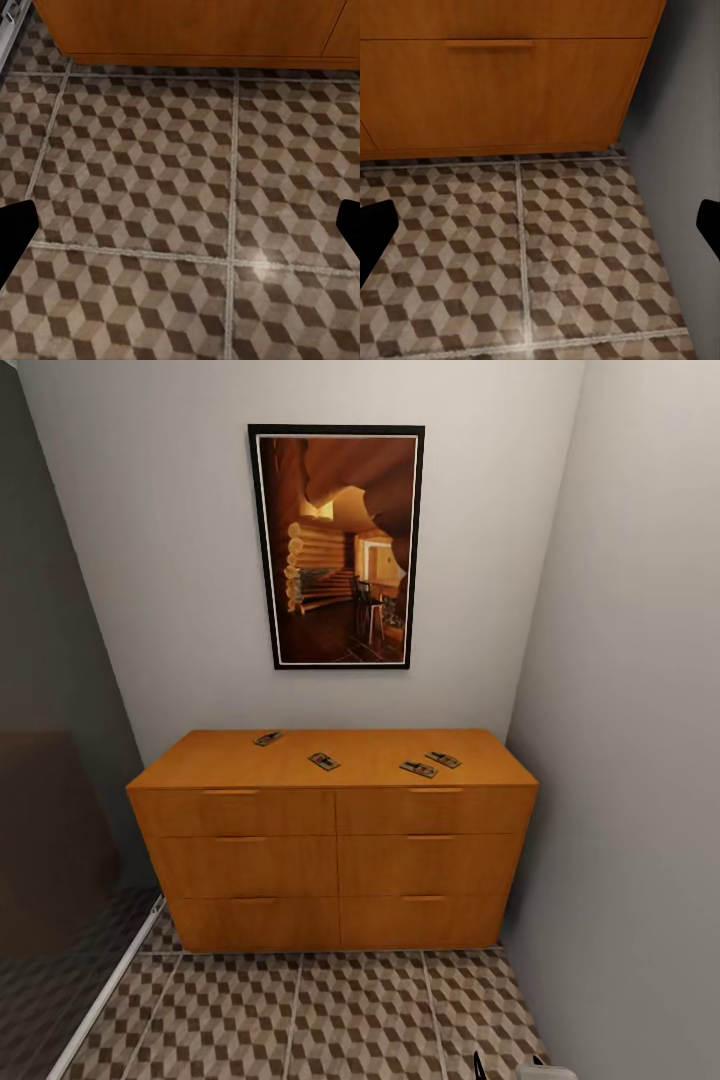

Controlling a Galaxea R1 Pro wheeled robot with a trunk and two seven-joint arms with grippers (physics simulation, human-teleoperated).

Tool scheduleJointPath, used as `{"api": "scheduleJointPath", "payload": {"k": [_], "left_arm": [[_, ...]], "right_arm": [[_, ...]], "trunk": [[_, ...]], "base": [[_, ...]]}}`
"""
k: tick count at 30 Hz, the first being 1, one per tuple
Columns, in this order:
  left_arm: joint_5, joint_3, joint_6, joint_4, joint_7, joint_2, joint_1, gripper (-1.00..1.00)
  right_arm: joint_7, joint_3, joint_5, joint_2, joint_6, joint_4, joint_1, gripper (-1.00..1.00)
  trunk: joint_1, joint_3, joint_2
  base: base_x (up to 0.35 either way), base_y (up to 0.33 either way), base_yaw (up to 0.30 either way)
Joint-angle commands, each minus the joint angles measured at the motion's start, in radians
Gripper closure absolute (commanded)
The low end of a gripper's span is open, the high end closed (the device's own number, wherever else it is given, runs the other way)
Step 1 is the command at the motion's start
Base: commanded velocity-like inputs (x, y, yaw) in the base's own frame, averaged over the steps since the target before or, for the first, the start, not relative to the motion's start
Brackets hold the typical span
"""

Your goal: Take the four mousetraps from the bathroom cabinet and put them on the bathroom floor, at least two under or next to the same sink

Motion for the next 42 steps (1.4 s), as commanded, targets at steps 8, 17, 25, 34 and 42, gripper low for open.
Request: {"api": "scheduleJointPath", "payload": {"k": [8, 17, 25, 34, 42], "left_arm": [[0.0, 0.001, -0.003, 0.0, 0.002, 0.0, -0.001, -1.0], [0.0, 0.001, -0.003, 0.0, 0.002, 0.0, -0.001, -1.0], [0.0, 0.001, -0.003, -0.001, 0.002, 0.0, 0.0, -1.0], [-0.001, 0.001, -0.003, -0.004, 0.002, 0.0, -0.001, -1.0], [-0.001, 0.002, -0.003, -0.006, 0.002, 0.001, -0.001, -1.0]], "right_arm": [[-0.004, 0.001, 0.001, 0.0, -0.003, 0.007, -0.001, -1.0], [-0.004, 0.001, 0.001, -0.001, -0.003, 0.011, -0.001, -1.0], [-0.004, 0.001, 0.0, -0.001, -0.003, 0.012, -0.001, -1.0], [-0.004, 0.001, 0.0, -0.002, -0.002, 0.03, -0.001, -1.0], [-0.004, -0.004, 0.001, -0.003, -0.001, 0.055, -0.001, -1.0]], "trunk": [[0.0, -0.001, -0.001], [0.0, -0.001, -0.001], [0.0, -0.001, -0.001], [0.0, -0.001, -0.001], [0.0, -0.001, -0.001]], "base": [[0.0, 0.0, 0.0], [0.0, 0.0, 0.0], [0.0, 0.0, 0.0], [0.0, 0.0, 0.0], [0.0, 0.0, 0.0]]}}
